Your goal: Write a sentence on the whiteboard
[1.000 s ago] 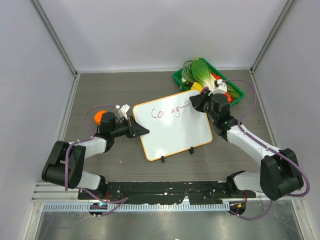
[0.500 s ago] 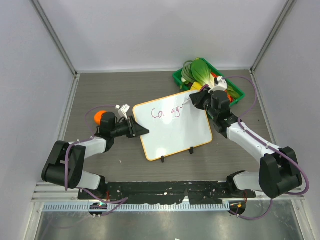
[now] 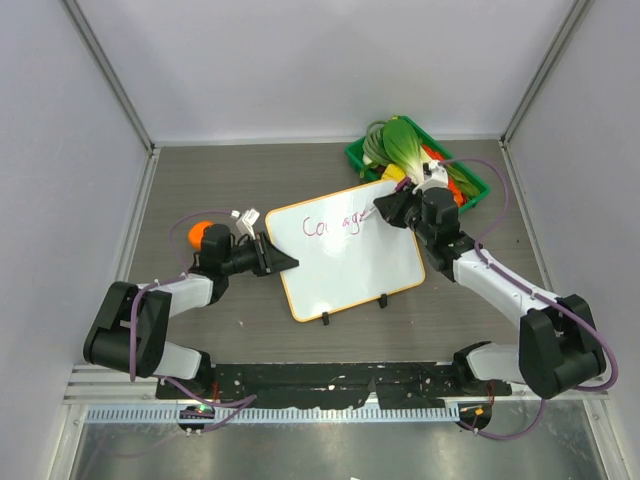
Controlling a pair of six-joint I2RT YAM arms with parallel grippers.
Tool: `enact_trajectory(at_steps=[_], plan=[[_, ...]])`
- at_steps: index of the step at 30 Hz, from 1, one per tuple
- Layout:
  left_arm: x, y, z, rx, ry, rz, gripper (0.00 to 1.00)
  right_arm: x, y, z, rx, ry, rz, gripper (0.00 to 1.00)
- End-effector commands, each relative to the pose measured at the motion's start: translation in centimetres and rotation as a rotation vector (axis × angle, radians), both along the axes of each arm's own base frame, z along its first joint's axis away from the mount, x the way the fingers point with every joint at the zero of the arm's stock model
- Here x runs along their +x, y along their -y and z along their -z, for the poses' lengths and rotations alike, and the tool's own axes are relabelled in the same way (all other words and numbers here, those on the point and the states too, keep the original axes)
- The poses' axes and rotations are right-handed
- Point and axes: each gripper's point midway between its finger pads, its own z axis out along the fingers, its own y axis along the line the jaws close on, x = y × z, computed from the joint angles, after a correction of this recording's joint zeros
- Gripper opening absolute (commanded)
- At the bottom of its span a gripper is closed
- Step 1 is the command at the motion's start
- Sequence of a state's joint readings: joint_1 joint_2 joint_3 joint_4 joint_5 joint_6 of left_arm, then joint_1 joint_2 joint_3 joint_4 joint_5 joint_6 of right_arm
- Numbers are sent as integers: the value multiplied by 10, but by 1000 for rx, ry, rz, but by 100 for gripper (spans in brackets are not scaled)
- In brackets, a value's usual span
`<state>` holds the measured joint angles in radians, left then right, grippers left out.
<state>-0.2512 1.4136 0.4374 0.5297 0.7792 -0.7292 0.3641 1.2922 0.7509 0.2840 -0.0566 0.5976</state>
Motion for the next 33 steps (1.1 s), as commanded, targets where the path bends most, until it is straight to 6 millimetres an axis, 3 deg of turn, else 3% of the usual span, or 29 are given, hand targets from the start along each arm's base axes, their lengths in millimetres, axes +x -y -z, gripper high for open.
enact_trajectory(at_steps=[1,10,21,27,33], plan=[[5,-24,49,198,-43,-103,0,-8,10,15,-51,-26,18,1],[5,-24,48,198,-41,-105,0,-2,26,12,-55,-16,113,1],[5,-24,49,198,-44,-101,0,10,25,-28,-12,61,134,1],[4,-24,49,199,-44,-103,0,-9,14,-64,73,163,48,0],[4,-24,49,198,-41,-103,0,-21,19,-74,49,193,34,1]])
